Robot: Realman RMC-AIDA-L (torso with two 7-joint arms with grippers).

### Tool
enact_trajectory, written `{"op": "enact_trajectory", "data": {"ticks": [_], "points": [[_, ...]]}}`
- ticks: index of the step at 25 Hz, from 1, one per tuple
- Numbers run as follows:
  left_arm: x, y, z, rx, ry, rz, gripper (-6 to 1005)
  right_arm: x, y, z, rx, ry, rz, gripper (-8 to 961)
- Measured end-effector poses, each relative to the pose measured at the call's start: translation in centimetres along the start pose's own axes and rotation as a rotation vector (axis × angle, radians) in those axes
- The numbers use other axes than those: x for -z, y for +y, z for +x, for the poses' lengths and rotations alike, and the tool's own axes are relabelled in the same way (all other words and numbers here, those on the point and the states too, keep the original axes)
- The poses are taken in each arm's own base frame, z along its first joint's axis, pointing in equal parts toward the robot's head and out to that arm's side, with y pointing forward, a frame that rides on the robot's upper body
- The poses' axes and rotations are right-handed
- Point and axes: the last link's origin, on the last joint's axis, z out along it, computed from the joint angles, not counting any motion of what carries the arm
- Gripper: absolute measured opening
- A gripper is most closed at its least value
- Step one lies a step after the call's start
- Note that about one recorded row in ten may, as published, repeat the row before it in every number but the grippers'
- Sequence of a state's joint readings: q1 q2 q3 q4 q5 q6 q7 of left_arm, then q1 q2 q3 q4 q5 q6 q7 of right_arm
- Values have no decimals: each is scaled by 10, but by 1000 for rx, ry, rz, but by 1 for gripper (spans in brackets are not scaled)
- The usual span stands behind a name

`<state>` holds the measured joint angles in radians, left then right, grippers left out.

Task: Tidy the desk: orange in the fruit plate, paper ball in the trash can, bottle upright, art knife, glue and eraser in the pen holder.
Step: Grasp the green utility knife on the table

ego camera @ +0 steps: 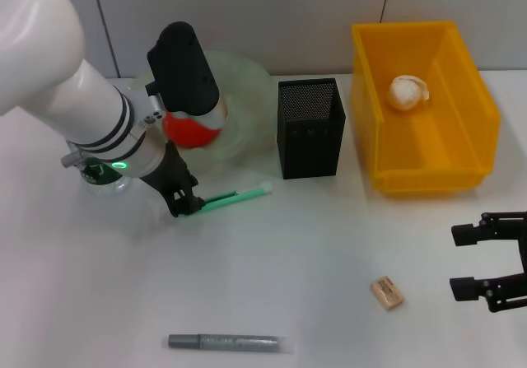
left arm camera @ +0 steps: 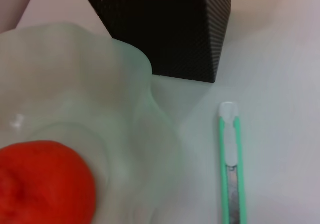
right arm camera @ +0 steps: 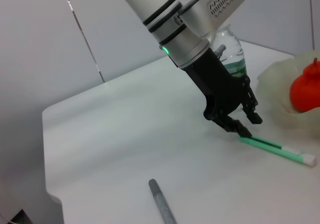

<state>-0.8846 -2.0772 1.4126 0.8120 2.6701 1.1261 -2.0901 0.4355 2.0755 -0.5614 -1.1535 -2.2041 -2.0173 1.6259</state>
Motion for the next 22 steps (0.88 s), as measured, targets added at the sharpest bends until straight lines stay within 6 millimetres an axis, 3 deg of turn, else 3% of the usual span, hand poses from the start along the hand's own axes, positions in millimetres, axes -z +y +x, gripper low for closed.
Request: {"op": "enact_trajectory", "data": {"ticks": [12,22], "points": [[-9,-1,2,-29,-23,8,584,-1,-2,-3,7,0,4,756],[-10,1,3,-50,-31,9,618,-2,-2,-3,8,1,3,754]]}}
